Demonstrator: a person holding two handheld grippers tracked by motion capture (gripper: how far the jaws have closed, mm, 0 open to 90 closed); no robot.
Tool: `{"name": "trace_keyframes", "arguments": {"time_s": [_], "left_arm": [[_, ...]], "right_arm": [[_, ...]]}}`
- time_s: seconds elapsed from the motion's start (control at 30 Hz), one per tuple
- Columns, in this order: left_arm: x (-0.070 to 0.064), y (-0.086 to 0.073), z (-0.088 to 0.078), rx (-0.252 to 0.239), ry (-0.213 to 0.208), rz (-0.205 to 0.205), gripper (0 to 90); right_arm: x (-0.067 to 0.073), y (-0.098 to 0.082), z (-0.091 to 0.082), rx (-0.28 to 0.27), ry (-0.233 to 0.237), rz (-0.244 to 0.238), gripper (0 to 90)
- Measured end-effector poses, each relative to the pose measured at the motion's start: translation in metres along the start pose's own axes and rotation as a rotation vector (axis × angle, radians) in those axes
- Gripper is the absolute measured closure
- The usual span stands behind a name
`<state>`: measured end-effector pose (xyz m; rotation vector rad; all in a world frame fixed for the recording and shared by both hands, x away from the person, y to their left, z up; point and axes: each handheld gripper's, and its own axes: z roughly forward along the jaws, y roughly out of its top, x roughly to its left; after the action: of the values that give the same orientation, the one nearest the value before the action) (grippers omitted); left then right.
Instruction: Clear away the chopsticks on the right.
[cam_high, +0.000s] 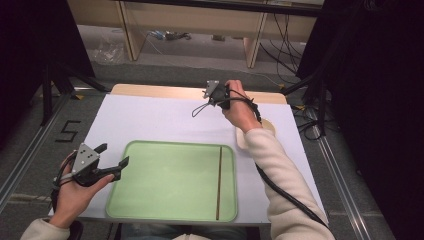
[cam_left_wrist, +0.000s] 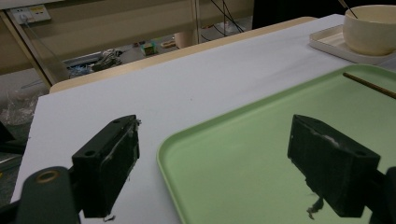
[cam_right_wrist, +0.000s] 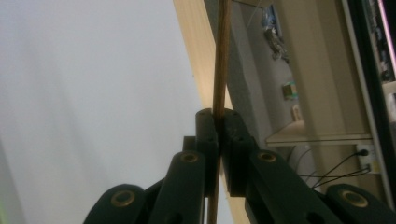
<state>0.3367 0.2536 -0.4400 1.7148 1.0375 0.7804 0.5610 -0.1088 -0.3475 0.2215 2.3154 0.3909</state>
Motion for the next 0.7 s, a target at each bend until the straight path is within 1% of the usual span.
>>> {"name": "trace_keyframes", "arguments": {"time_s": [0.03,0.07,0.1,0.13,0.17,0.23,0.27,0.3,0.33,0.37,0.4,0.43,0.47,0.53,0.57,0.63,0.67,0.7], "left_arm": [[0.000,0.000,0.000,0.000,0.000,0.000,16.5],[0.000,0.000,0.000,0.000,-0.001,0.000,16.5],[0.000,0.000,0.000,0.000,-0.001,0.000,16.5],[0.000,0.000,0.000,0.000,0.000,0.001,16.5],[0.000,0.000,0.000,0.000,0.000,0.001,16.5],[0.000,0.000,0.000,0.000,0.001,0.001,16.5],[0.000,0.000,0.000,0.000,0.000,0.000,16.5],[0.000,0.000,0.000,0.000,0.000,0.000,16.5],[0.000,0.000,0.000,0.001,0.000,0.000,16.5],[0.000,0.000,0.000,0.000,0.000,0.000,16.5],[0.000,0.000,0.000,0.000,0.000,0.001,16.5],[0.000,0.000,0.000,0.000,0.000,0.001,16.5],[0.000,0.000,0.000,0.000,0.000,0.001,16.5],[0.000,0.000,0.000,0.000,0.000,0.000,16.5],[0.000,0.000,0.000,0.000,0.000,0.001,16.5],[0.000,0.000,0.000,0.000,0.000,0.000,16.5],[0.000,0.000,0.000,0.000,0.000,0.001,16.5],[0.000,0.000,0.000,0.000,0.000,0.001,16.5]], "right_arm": [[-0.003,0.001,-0.004,-0.023,0.004,0.036,87.4],[-0.004,0.001,-0.006,-0.026,0.003,0.052,87.4],[-0.004,0.001,-0.006,-0.026,0.003,0.052,87.4],[-0.007,0.002,-0.010,-0.053,0.000,0.087,87.4],[-0.008,0.003,-0.011,-0.060,0.007,0.095,87.4],[-0.010,0.003,-0.013,-0.067,0.004,0.093,87.4],[-0.011,0.003,-0.015,-0.085,-0.002,0.122,87.4],[-0.012,0.004,-0.016,-0.092,0.006,0.129,87.4],[-0.014,0.004,-0.018,-0.122,-0.003,0.151,87.4],[-0.015,0.004,-0.019,-0.124,-0.003,0.160,87.4],[-0.015,0.004,-0.020,-0.143,-0.005,0.175,87.4],[-0.015,0.004,-0.020,-0.143,-0.005,0.175,87.4],[-0.016,0.005,-0.022,-0.167,0.002,0.208,87.4],[-0.016,0.005,-0.022,-0.175,-0.005,0.212,87.4],[-0.017,0.004,-0.022,-0.199,-0.012,0.231,87.4],[-0.019,0.003,-0.021,-0.210,0.001,0.257,87.4],[-0.019,0.002,-0.020,-0.224,0.000,0.278,87.4],[-0.020,0.001,-0.019,-0.221,-0.003,0.277,87.4]]}}
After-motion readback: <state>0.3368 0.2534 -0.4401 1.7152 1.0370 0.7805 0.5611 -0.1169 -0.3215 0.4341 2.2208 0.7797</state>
